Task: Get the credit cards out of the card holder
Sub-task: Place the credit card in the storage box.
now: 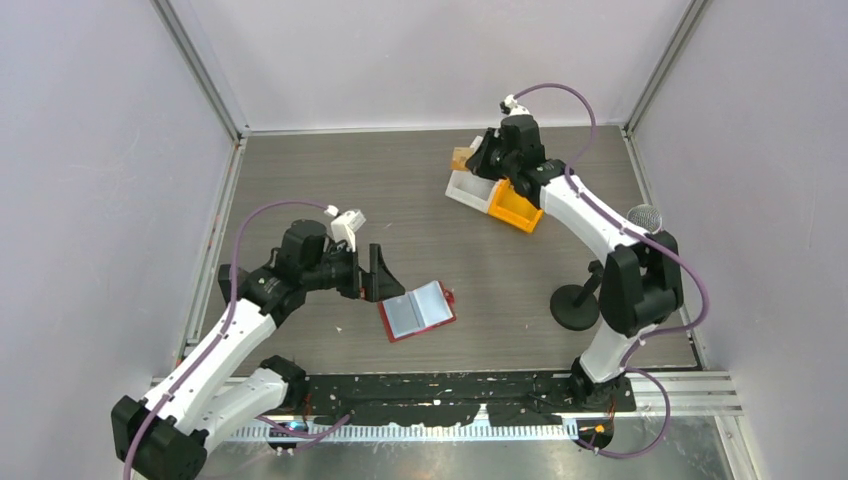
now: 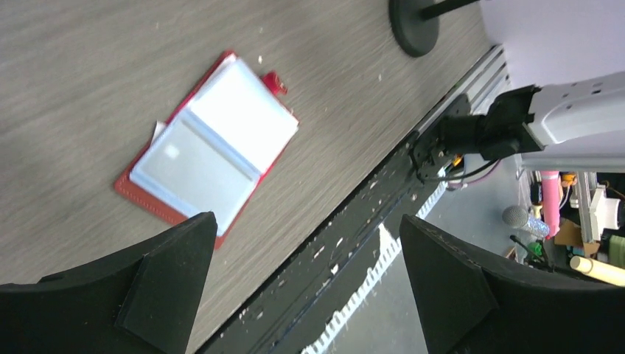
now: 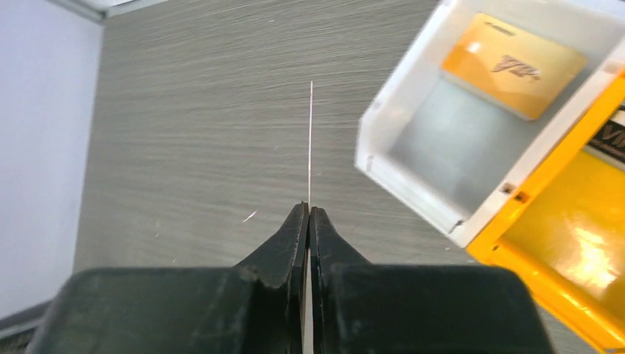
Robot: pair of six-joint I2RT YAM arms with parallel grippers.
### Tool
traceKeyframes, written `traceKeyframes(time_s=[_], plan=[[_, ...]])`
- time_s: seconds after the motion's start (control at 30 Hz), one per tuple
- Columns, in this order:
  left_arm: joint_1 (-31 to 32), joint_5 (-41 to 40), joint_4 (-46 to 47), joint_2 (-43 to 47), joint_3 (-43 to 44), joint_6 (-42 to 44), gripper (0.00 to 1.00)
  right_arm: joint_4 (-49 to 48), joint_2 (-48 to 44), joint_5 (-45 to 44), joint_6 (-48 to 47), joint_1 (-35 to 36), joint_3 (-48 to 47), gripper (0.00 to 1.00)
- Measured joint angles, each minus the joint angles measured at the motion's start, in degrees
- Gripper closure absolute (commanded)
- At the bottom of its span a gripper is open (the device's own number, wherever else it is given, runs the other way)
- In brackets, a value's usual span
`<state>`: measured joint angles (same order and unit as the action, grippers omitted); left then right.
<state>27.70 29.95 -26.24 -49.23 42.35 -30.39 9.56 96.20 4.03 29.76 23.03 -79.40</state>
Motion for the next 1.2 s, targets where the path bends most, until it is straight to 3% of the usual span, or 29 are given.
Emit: traceKeyframes(time_s=[0.5,1.2], plan=[[0.0,2.2,-11.2,-0.1,2.0,4.4,0.01,7.6,18.0,-4.0,0.6,-5.6,-16.6,0.95],[0.0,0.3,-14.6,0.5,2.6,5.7,0.01,9.0,28.4,2.0,4.8,-11.6,-23.8,0.92]])
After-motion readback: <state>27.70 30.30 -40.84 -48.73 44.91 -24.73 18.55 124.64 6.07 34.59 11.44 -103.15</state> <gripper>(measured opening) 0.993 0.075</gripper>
